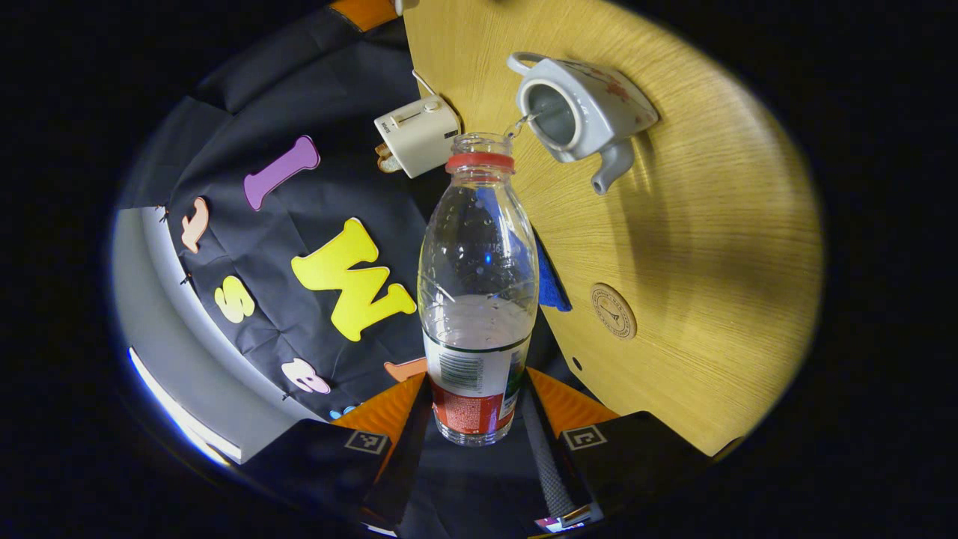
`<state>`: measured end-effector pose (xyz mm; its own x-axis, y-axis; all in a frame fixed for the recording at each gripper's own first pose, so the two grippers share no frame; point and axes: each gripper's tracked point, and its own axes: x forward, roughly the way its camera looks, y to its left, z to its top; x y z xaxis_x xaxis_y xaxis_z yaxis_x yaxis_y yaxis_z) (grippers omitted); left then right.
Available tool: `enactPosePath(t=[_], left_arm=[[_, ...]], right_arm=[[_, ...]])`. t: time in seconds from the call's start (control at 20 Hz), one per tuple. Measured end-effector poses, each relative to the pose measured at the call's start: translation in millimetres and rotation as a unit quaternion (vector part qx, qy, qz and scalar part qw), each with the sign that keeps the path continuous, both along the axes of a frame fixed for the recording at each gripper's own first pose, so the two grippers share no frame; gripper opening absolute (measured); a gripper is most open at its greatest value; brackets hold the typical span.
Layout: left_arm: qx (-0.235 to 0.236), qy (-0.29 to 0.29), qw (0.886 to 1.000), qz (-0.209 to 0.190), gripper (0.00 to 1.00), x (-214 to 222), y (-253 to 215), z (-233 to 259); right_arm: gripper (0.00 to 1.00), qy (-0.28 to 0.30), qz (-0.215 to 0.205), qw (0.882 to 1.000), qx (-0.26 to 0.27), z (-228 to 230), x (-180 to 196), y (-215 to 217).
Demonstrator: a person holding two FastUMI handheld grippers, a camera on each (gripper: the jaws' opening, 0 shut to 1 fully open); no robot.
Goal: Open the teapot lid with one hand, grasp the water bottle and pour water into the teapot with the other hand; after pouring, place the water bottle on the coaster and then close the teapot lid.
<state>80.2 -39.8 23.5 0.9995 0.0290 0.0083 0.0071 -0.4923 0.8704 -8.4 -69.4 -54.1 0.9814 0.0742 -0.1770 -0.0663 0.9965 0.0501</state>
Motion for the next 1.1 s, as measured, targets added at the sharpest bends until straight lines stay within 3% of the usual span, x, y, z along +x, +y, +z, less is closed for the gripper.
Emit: enactPosePath(t=[0.2, 0.25, 0.35, 0.4, 0.65, 1.1], left_arm=[[0.009, -0.003, 1.000, -0.004, 0.73, -2, -3, 2], [0.011, -0.007, 1.000, -0.006, 0.69, -2, -3, 3], [0.012, -0.007, 1.000, -0.007, 0.73, -1, -3, 3], [0.013, -0.006, 1.000, -0.007, 0.69, -2, -4, 2], [0.022, -0.005, 1.000, -0.007, 0.70, -1, -3, 1], [-0.002, 0.008, 1.000, -0.008, 0.70, 0, 1, -9]], right_arm=[[0.00, -0.001, 0.000, 1.000, -0.001, 1, -1, 0], [0.00, 0.000, 0.000, 1.000, 0.000, 0, -1, 1], [0.00, 0.001, 0.001, 1.000, 0.001, -1, 1, 0], [0.00, 0.003, 0.002, 1.000, 0.002, -1, 0, 1], [0.00, 0.005, 0.002, 1.000, 0.003, -4, 1, 1], [0.00, 0.004, 0.001, 1.000, 0.006, 0, 0, 4]])
